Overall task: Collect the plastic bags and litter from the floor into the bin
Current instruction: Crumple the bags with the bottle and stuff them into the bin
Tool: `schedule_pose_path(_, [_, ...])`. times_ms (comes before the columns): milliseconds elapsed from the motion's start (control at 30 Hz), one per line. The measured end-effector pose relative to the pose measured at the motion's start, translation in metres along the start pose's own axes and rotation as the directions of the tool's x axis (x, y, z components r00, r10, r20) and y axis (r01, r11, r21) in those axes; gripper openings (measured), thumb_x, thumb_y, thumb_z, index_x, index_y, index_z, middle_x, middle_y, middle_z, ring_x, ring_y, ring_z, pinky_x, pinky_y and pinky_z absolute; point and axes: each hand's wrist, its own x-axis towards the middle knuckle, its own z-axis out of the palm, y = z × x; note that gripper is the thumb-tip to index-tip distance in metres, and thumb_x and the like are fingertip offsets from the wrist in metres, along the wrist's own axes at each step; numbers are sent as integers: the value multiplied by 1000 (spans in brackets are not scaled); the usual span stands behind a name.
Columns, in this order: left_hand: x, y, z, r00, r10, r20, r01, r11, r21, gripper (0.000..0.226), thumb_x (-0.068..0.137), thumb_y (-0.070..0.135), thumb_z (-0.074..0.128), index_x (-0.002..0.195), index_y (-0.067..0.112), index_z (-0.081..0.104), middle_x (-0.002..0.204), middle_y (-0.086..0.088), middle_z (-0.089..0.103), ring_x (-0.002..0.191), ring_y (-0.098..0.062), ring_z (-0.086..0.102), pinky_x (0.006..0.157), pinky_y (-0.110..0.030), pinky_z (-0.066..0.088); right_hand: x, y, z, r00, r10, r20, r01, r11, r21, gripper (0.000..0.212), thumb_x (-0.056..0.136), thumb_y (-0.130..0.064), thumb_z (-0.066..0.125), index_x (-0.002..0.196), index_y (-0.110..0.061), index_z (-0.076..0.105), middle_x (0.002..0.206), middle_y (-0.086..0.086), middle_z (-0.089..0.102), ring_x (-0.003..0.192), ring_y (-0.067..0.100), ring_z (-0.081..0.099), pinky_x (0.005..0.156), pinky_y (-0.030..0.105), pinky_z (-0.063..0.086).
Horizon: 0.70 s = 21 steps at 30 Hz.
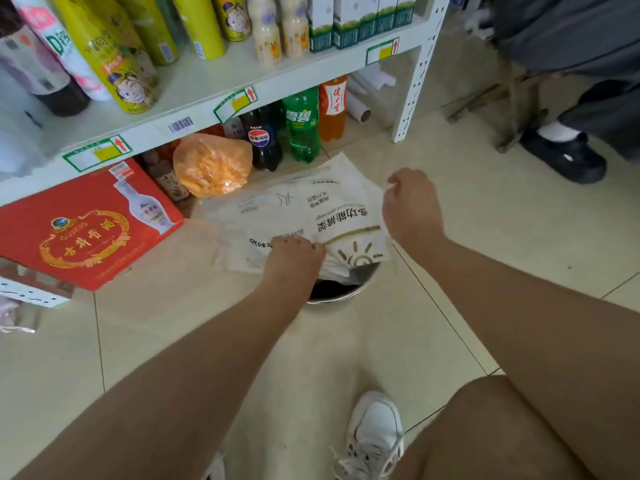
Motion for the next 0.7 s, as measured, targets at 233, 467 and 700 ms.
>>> schedule_pose_path(233, [27, 17, -6, 981, 92, 172, -106, 991, 77, 38, 96, 14, 47, 135, 13, 51, 133, -8, 60, 124, -30, 55, 105, -47, 40, -13, -10, 63, 710, -171, 683, 373, 914, -159, 44, 94, -34, 39, 128, -20, 62, 136, 9, 50, 128, 36, 47, 108, 45, 37])
schedule_pose_path(467, [46, 31, -6, 952, 203, 230, -205, 979, -14, 38, 97, 6, 44, 135, 4, 48, 141, -11, 52, 128, -30, 51, 103, -41, 41, -7, 0, 86, 605, -19, 796, 350, 904, -245, 48, 97, -16, 41, 144, -15, 47, 154, 10, 37, 139, 32, 38, 113, 44, 35])
schedule_pose_path(700, [86, 32, 11, 831, 247, 499, -184, 968, -172, 44, 103, 13, 41, 146, 3, 37, 156, -13, 33, 144, -26, 28, 117, -33, 11, -8, 0, 114, 572, 160, 804, 246, 902, -355, 36, 99, -9, 45, 132, -6, 58, 124, 14, 64, 110, 33, 62, 99, 40, 48])
